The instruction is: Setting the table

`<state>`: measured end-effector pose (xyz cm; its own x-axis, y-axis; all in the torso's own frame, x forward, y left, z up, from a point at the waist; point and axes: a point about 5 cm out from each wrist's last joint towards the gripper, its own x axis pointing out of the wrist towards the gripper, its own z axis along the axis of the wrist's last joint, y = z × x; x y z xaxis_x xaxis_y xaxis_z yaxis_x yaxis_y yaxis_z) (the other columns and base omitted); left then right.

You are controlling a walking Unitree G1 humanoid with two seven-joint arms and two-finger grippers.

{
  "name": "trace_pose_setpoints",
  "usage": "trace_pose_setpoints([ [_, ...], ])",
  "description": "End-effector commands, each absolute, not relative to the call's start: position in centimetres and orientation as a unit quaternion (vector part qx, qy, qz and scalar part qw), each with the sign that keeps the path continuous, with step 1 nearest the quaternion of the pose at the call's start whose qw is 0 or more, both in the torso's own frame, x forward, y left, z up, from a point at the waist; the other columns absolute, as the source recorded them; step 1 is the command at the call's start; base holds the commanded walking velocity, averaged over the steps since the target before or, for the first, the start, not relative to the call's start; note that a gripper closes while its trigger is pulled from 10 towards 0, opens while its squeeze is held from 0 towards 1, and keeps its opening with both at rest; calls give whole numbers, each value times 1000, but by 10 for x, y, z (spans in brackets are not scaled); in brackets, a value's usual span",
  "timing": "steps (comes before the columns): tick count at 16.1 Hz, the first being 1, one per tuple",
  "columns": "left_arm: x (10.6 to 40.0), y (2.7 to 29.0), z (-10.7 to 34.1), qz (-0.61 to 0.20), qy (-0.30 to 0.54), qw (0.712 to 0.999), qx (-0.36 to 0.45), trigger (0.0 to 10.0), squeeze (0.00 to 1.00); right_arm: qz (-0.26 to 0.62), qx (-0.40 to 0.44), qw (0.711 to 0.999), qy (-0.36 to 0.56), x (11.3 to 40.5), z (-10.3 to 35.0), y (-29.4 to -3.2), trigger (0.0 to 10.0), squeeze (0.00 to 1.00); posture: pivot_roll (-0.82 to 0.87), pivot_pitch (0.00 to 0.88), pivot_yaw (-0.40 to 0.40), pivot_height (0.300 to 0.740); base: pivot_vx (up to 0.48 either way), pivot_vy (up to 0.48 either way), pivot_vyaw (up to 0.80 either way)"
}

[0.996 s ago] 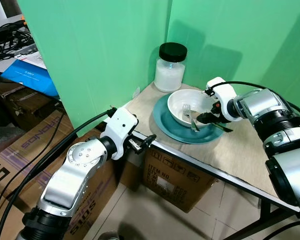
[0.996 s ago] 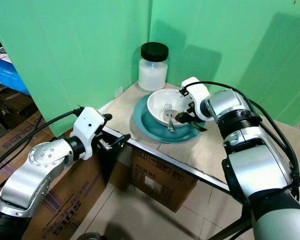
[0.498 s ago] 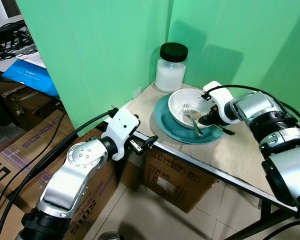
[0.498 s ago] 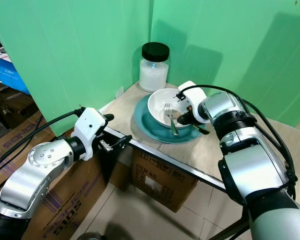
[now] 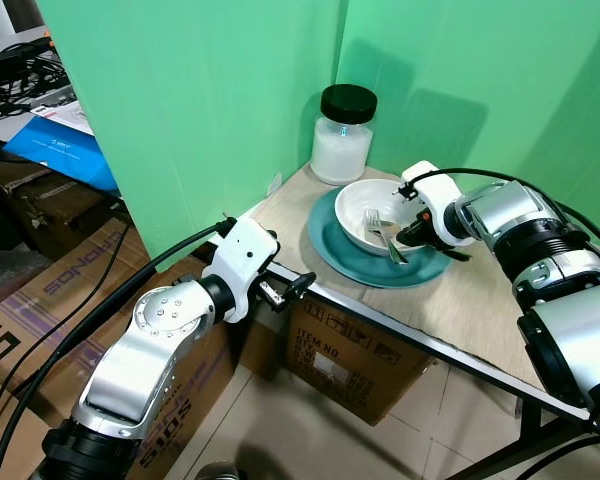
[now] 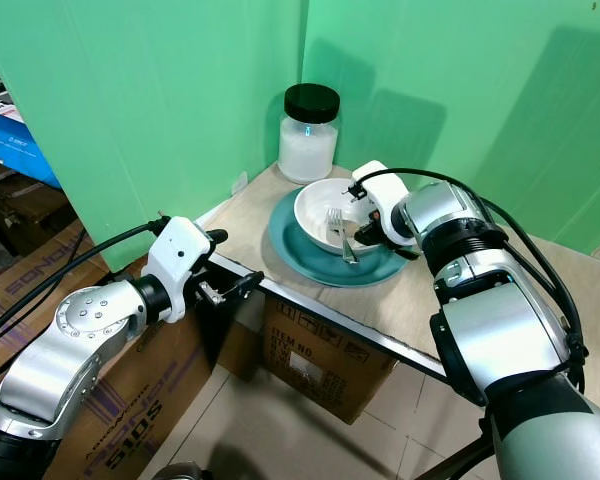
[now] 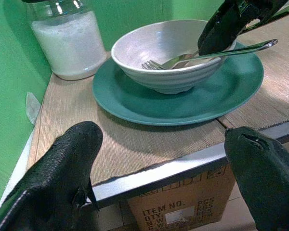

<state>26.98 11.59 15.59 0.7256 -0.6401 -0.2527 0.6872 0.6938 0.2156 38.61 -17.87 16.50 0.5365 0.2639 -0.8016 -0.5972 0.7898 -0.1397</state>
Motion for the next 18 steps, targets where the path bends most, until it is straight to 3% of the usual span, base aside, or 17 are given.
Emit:
trace_pose_setpoints([
  [1,268,114,156,-366,79,915,152,10000,0,249,-206,856,402,389,172,-180,0,0,76,0,-88,740,0,0,0],
  [12,271,115,157,-365,76,915,158,10000,0,243,-214,865,384,393,178,-181,0,0,75,0,-78,740,0,0,0],
  [18,277,117,161,-361,71,916,163,10000,0,209,-196,897,337,401,206,-193,0,0,63,0,-51,740,0,0,0],
])
